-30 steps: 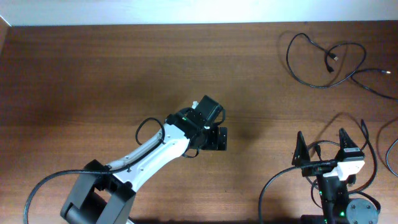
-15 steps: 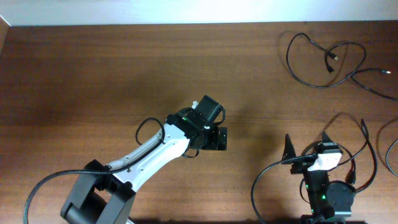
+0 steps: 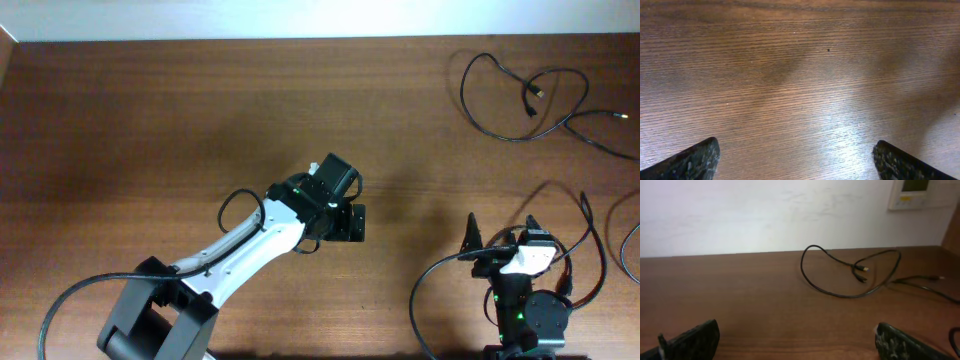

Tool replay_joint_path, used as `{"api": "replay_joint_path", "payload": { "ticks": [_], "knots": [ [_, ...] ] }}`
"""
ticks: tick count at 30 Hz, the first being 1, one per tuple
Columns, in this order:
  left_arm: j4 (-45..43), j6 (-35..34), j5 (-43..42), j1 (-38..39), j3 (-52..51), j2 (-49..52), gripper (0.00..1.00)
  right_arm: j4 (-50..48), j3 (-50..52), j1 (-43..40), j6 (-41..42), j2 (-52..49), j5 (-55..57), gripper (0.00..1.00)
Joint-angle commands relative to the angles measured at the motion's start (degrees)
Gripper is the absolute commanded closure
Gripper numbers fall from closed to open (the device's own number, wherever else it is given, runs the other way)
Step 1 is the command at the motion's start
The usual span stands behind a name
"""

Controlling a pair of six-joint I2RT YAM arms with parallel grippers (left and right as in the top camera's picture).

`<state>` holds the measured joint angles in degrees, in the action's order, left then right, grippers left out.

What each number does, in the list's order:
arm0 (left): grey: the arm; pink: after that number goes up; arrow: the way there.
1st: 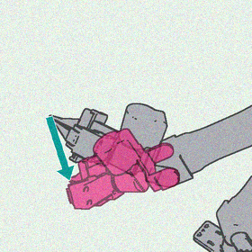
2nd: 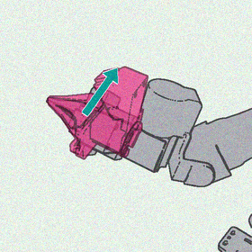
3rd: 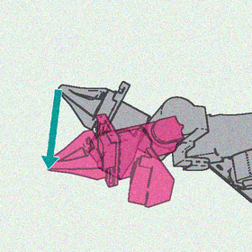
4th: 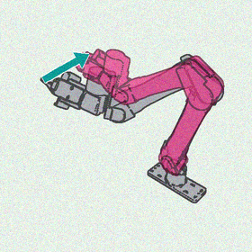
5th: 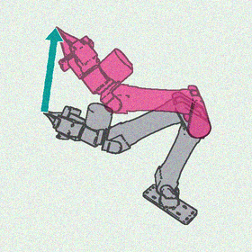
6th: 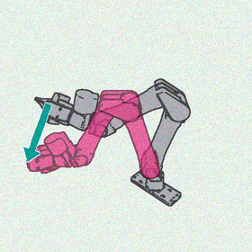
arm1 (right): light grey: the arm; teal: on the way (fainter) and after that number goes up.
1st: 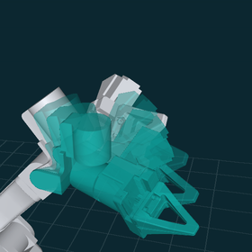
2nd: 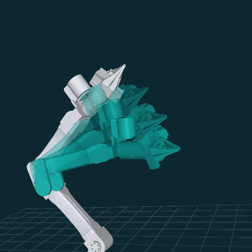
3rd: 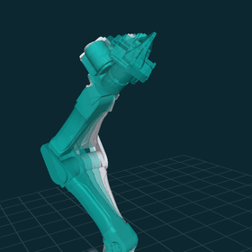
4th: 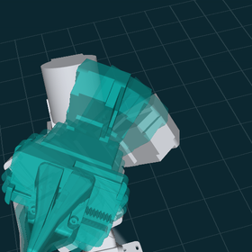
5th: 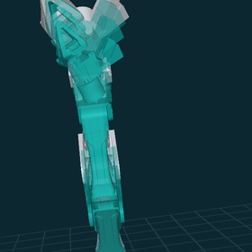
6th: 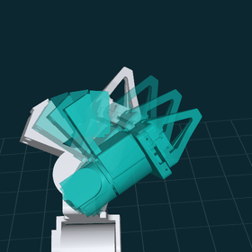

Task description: Untangle cables

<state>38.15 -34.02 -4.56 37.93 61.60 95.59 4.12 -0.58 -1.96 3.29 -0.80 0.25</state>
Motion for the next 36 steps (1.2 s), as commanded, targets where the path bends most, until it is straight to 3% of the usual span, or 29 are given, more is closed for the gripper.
{"api": "replay_joint_path", "payload": {
  "ticks": [1, 13, 17, 24, 27, 31, 35, 36],
  "knots": [
    [0.1, 0.9, -0.5, 0.1, 0.3, 0.3, 0.01, 0.3, 0.3, -0.3, 1.6, 0.6, 1.7, 0.02],
    [0.0, 0.9, -0.5, 0.0, 0.3, 0.3, 0.01, 0.4, 0.3, -0.3, 1.6, 0.5, 1.7, 0.01],
    [0.1, 0.9, -0.5, -0.8, 0.2, -4.2, 0.01, 0.4, 0.3, -0.3, 1.6, 0.5, 1.7, 0.02],
    [0.1, 0.9, -0.5, -22.2, 0.3, -29.4, 0.01, 0.4, 0.3, -0.3, 1.6, 0.5, 1.7, 0.01],
    [1.5, 1.0, 0.2, -24.1, 0.2, -41.9, 0.01, 0.4, 0.3, -0.3, 1.6, 0.5, 1.7, 0.01],
    [11.1, 2.5, 11.6, -31.8, 0.2, -61.4, 0.01, 0.4, 0.3, -0.3, 1.6, 0.5, 1.7, 0.02],
    [20.8, 19.2, 11.9, -37.7, -0.5, -74.9, 0.01, 0.4, 0.3, -0.3, 1.6, 0.5, 1.7, 0.02],
    [20.7, 20.5, 11.9, -38.0, -1.7, -77.7, 0.01, 0.4, 0.3, -0.3, 1.6, 0.5, 1.7, 0.02]
  ]
}}
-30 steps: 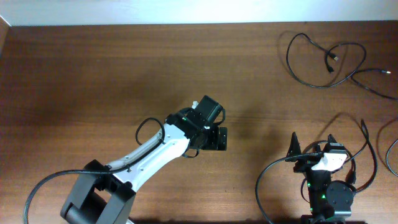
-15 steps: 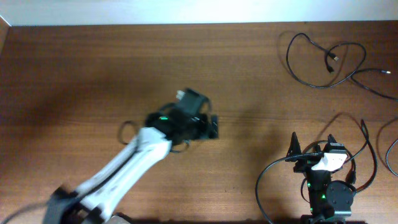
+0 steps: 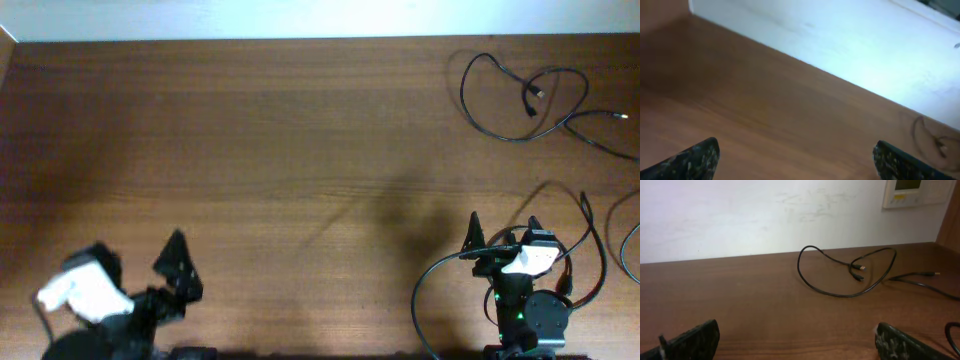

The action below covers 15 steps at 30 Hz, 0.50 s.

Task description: Untangle cables

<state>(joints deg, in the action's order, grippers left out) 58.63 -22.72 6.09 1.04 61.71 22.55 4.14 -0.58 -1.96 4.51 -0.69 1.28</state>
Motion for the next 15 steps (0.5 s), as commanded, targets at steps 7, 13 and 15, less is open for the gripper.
{"api": "replay_joint_path", "payload": {
  "ticks": [7, 13, 15],
  "knots": [
    [-17.3, 12.4, -2.8, -1.3, -25.9, -22.2, 0.01, 0.4, 0.3, -0.3, 0.4, 0.4, 0.7, 0.01],
    [-48.2, 21.1, -6.5, -2.1, -50.4, -22.2, 0.01, 0.4, 0.3, -0.3, 0.4, 0.4, 0.7, 0.01],
    [-53.4, 21.3, -6.5, -2.1, -55.5, -22.3, 0.01, 0.4, 0.3, -0.3, 0.4, 0.4, 0.7, 0.01]
  ]
}}
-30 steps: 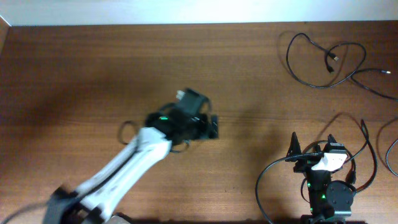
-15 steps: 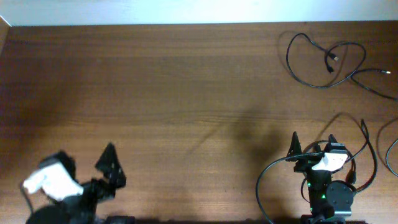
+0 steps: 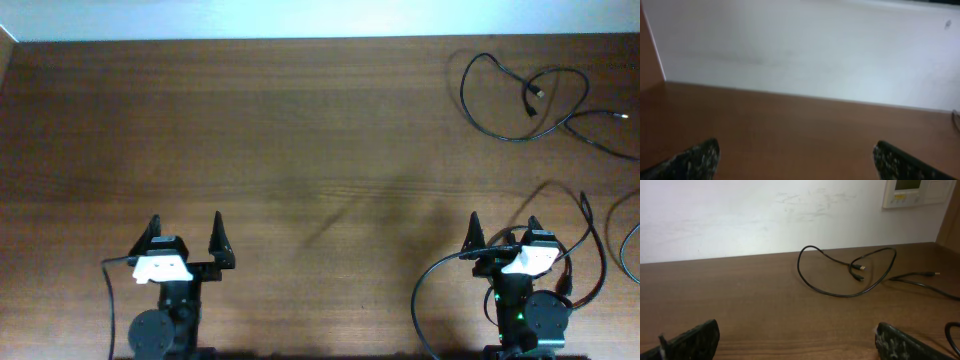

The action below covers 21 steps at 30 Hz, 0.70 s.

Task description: Untangle cables

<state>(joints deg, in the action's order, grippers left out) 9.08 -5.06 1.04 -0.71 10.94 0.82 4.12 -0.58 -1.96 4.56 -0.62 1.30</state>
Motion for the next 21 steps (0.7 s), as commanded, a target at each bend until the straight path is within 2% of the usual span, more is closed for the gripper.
{"api": "replay_joint_path", "payload": {
  "ticks": [1, 3, 5, 8, 21],
  "knots": [
    [-5.2, 3.7, -1.5, -0.3, -6.4, -0.5, 0.01, 0.4, 0.3, -0.3, 0.4, 0.4, 0.7, 0.02],
    [-7.8, 4.7, -1.7, -0.3, -10.3, -0.5, 0.01, 0.4, 0.3, -0.3, 0.4, 0.4, 0.7, 0.02],
    [-4.3, 6.3, -1.9, -0.4, -10.5, -0.5, 0.01, 0.4, 0.3, -0.3, 0.3, 0.4, 0.7, 0.02],
    [-4.3, 8.7, -1.6, -0.4, -10.5, -0.5, 0.01, 0.4, 0.3, -0.3, 0.4, 0.4, 0.7, 0.01],
    [-4.3, 8.6, -1.5, -0.4, -10.5, -0.5, 0.01, 0.4, 0.3, -0.3, 0.4, 0.4, 0.7, 0.02]
  ]
}}
